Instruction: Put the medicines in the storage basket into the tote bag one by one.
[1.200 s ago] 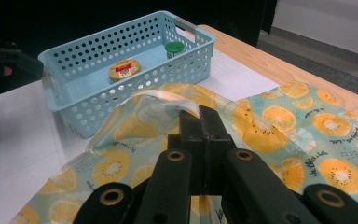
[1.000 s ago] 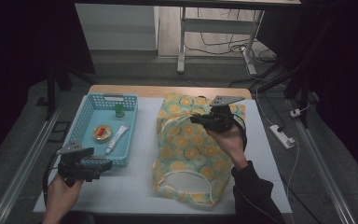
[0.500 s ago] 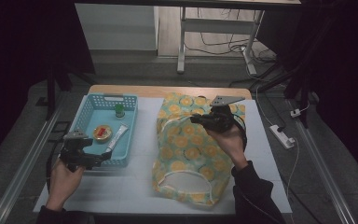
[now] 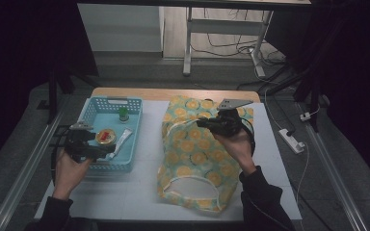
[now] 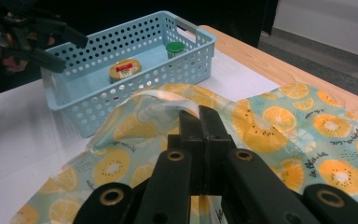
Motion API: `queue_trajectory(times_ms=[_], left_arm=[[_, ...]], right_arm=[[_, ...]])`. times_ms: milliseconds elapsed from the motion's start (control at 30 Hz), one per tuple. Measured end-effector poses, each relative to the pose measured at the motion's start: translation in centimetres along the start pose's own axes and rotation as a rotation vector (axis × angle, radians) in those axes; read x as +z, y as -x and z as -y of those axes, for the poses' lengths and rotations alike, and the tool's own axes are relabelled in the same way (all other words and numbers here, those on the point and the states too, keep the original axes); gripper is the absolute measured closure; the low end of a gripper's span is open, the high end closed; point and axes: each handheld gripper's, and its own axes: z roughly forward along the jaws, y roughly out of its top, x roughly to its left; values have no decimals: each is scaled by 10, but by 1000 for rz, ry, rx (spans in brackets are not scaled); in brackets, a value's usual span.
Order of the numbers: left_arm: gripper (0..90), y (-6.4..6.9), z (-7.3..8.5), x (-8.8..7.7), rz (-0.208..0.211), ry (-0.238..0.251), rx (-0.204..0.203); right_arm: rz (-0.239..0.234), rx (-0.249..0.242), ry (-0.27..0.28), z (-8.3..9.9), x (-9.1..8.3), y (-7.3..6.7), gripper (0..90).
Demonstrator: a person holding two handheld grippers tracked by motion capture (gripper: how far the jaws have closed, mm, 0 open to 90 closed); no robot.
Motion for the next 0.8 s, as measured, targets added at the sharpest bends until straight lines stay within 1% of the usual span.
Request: queue_trajectory(times_ms=[233, 333, 400, 533, 667, 733, 800], left_arm=[[0, -10, -12, 11, -22, -26, -17], [0, -15, -17, 15, -14, -38, -13], [0, -18, -21, 19, -18, -49, -10], [0, -24, -29, 28, -34, -69, -15], [0, -29, -34, 37, -66, -94, -19], [0, -33, -36, 40, -67, -98, -34], [0, -38, -37, 45, -72, -113, -49]], right_arm=[[2, -1, 0, 0, -1, 0, 900], [-1, -3, 0, 0, 0, 0, 900], [-1, -3, 0, 0, 0, 0, 900], [-2, -2, -1, 0, 0, 0, 900], [-3, -4, -2, 0, 0, -1, 900], [-3, -3, 0, 0, 0, -1, 900], [-3, -4, 0, 0, 0, -1, 900]])
